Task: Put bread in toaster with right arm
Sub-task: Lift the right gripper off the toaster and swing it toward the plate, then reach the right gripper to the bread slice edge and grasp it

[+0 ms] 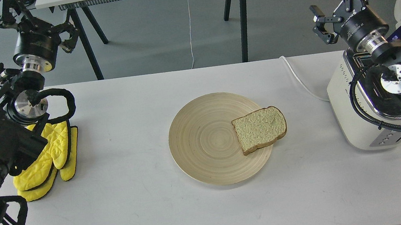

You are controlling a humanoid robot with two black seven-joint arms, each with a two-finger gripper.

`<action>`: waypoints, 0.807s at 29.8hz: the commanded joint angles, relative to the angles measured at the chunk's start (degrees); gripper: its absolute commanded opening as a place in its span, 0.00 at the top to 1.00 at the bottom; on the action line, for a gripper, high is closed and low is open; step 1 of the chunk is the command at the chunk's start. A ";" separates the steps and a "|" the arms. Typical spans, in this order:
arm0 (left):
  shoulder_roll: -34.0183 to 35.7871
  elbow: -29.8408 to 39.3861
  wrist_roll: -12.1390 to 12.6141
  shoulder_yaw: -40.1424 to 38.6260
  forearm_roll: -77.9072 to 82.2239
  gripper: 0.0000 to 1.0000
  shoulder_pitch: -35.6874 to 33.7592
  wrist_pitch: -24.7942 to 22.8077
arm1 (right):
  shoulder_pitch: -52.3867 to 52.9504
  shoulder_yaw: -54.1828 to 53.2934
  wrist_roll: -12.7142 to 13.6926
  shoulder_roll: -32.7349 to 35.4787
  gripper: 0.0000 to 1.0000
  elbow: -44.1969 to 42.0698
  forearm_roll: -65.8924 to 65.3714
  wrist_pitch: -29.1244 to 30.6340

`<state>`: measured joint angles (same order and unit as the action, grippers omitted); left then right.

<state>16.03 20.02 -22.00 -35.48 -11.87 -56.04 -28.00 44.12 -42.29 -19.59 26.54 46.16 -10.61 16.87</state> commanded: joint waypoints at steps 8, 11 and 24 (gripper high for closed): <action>-0.03 -0.16 0.03 -0.20 0.00 0.00 0.05 0.00 | -13.35 7.23 -0.54 5.45 0.03 22.74 -26.71 -19.22; -0.03 -0.16 0.03 -0.20 -0.08 0.00 0.05 0.00 | -16.86 7.31 -0.37 4.92 0.03 23.53 -34.28 -23.01; -0.12 -0.16 0.03 -0.12 -0.08 0.00 0.05 0.00 | -19.25 16.98 0.60 4.48 0.09 19.68 -39.32 -28.82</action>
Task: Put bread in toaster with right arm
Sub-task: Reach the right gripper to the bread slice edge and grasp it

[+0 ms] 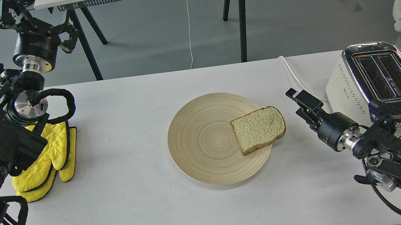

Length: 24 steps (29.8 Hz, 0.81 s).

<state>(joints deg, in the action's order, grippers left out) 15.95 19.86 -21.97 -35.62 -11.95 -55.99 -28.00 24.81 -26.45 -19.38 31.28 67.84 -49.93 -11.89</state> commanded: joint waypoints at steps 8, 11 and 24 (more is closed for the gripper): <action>-0.04 0.00 0.00 0.11 0.00 0.00 -0.09 0.00 | 1.03 3.51 2.51 -5.17 0.24 -8.51 0.18 0.11; -0.04 0.09 0.00 0.11 0.00 0.00 -0.09 0.00 | 1.46 3.60 2.51 -6.14 0.31 -8.69 0.01 0.46; -0.04 0.00 0.00 0.11 0.00 0.00 -0.09 0.00 | 5.42 10.01 2.51 -8.60 0.70 -10.71 -0.08 0.46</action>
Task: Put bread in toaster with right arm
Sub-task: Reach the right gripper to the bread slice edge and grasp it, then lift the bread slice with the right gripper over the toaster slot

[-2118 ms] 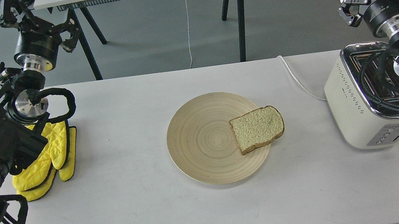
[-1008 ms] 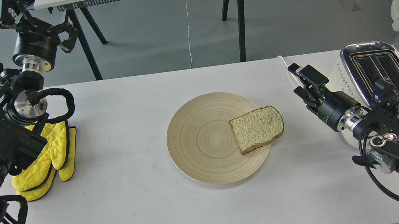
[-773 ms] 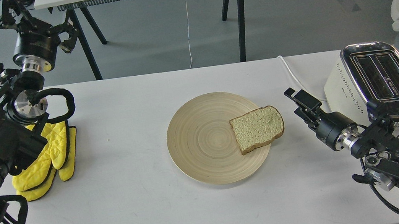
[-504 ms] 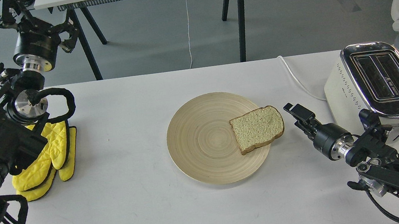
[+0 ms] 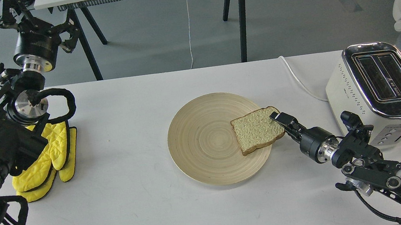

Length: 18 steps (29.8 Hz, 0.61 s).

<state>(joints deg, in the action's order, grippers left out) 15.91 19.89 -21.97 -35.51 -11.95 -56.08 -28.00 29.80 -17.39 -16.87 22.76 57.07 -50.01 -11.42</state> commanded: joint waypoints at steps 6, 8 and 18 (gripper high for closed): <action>0.00 -0.03 0.00 0.00 0.00 0.00 0.00 0.00 | 1.40 2.01 -0.09 0.27 0.91 0.67 -0.09 -0.09; 0.00 -0.03 0.00 0.00 0.00 0.00 0.00 0.00 | 1.49 2.01 -0.18 0.70 0.96 1.29 0.00 0.00; 0.00 0.06 0.00 0.08 0.00 0.00 0.00 0.00 | 5.53 1.05 -1.49 22.91 0.98 19.29 -2.27 -0.44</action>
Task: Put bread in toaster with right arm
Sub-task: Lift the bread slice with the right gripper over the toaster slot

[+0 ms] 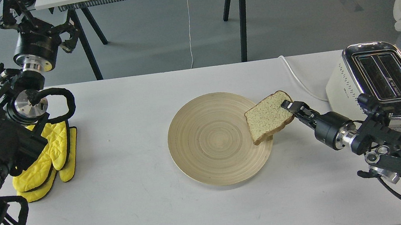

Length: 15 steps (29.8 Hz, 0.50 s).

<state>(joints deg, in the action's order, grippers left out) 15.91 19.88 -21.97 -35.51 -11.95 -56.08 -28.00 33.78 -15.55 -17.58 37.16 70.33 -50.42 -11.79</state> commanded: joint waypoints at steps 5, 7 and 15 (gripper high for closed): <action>0.00 -0.02 0.00 0.17 0.00 0.00 0.00 0.00 | 3.84 -4.66 -0.96 23.63 0.98 12.89 -4.77 -0.08; 0.00 -0.02 0.00 0.17 0.00 0.00 0.00 0.00 | 4.01 -5.89 -0.96 28.64 0.98 13.86 -4.86 -0.08; 0.00 0.07 0.00 0.26 0.00 0.00 0.00 0.00 | 4.72 -5.46 -0.96 39.73 0.98 13.78 -7.94 -0.08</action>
<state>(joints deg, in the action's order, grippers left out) 15.91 19.93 -21.97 -35.33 -11.95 -56.08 -28.00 38.61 -21.67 -18.56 74.35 84.30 -57.22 -11.86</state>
